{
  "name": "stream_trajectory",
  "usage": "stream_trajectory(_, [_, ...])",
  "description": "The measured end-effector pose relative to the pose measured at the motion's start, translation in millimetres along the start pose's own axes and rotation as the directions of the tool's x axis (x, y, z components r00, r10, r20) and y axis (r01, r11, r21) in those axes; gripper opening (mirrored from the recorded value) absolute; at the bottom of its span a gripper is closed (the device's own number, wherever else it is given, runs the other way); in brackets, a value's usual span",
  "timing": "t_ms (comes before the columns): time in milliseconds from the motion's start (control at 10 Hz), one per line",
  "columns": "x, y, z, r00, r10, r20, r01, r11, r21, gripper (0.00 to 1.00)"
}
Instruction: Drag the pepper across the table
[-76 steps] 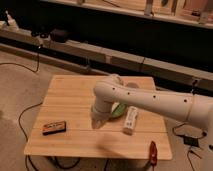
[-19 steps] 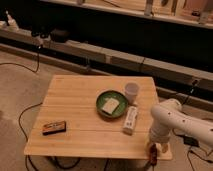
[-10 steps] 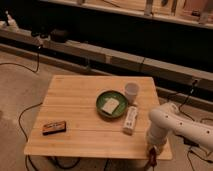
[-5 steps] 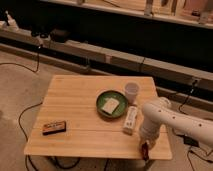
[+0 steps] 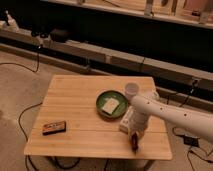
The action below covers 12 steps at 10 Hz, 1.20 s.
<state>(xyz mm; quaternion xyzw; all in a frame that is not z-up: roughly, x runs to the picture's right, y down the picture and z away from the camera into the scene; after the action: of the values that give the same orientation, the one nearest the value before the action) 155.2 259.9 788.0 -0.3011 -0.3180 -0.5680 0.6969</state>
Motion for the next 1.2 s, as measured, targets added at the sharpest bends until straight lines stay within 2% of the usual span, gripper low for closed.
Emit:
stream_trajectory(400, [9, -64, 7, 0.996, -0.084, -0.02, 0.084, 0.996, 0.027, 0.0])
stream_trajectory(900, [31, -122, 6, 0.987, -0.146, -0.063, 0.149, 0.988, 0.048, 0.0])
stream_trajectory(1200, [47, -149, 1, 0.986, -0.157, -0.06, 0.16, 0.985, 0.063, 0.0])
